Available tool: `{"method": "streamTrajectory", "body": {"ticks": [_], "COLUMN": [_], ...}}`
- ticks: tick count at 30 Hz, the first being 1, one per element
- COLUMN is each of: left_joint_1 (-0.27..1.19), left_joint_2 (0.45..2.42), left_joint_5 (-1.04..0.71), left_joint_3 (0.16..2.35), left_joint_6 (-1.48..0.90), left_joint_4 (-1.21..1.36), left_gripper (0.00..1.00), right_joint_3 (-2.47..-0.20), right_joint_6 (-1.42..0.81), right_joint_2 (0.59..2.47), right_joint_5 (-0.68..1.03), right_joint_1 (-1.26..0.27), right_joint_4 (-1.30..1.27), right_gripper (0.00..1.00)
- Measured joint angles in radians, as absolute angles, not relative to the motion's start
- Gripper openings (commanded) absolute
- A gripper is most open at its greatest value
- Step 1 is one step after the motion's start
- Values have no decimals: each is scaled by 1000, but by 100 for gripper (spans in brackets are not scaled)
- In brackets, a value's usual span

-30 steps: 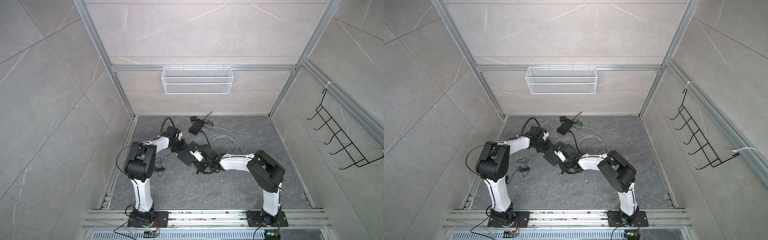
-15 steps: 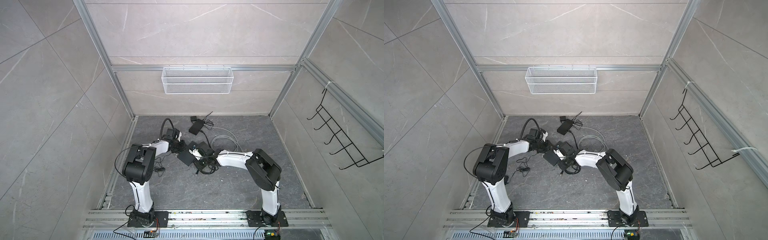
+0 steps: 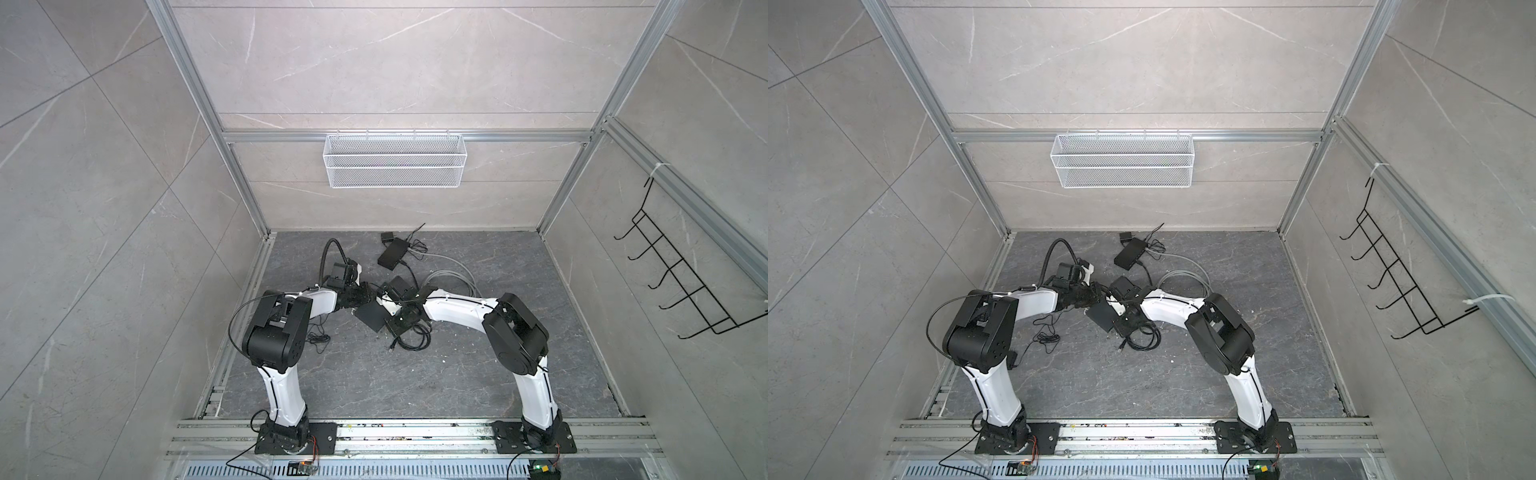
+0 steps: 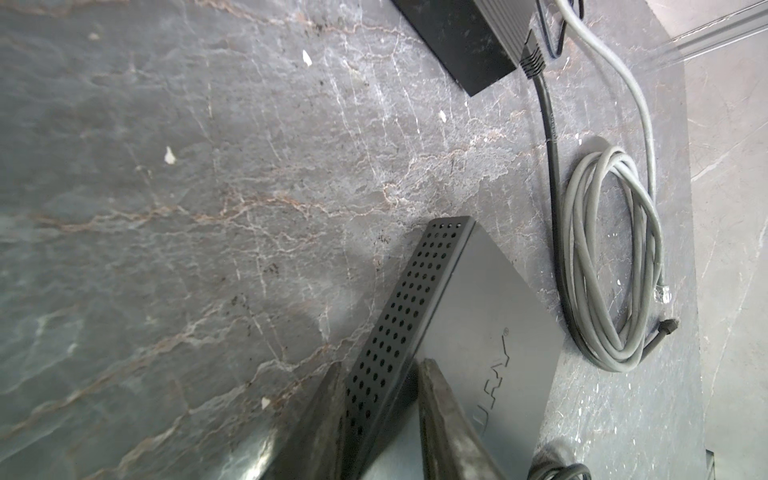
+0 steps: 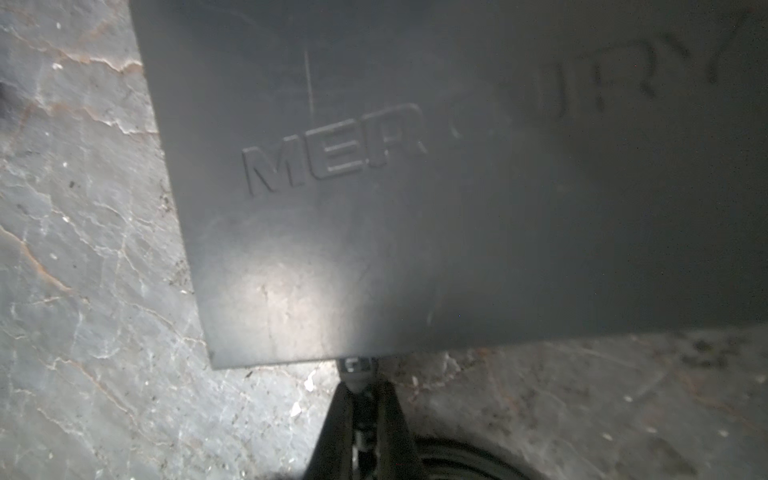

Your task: Insert the plug into the switch port

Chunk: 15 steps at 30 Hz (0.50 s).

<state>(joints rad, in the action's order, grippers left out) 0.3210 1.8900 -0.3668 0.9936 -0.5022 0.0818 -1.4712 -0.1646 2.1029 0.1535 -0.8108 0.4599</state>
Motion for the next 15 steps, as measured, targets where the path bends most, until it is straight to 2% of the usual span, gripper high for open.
{"method": "streamTrajectory", "body": {"ticks": [6, 11, 15], "left_joint_1": [322, 323, 325], "left_joint_2": [1890, 1895, 1896], "left_joint_5": [-357, -305, -303], "left_joint_3": [982, 982, 980], "left_joint_6": [-510, -510, -528], "left_joint_4": [113, 155, 157], "left_gripper": [30, 30, 30], "right_joint_3": [-1439, -1421, -1442], "right_joint_6": [-151, -102, -77], "right_joint_2": [2091, 2105, 2116], "right_joint_5": [194, 295, 303], "right_joint_1": [-802, -807, -815], "right_joint_4": [408, 289, 315], "right_gripper": [0, 0, 0]}}
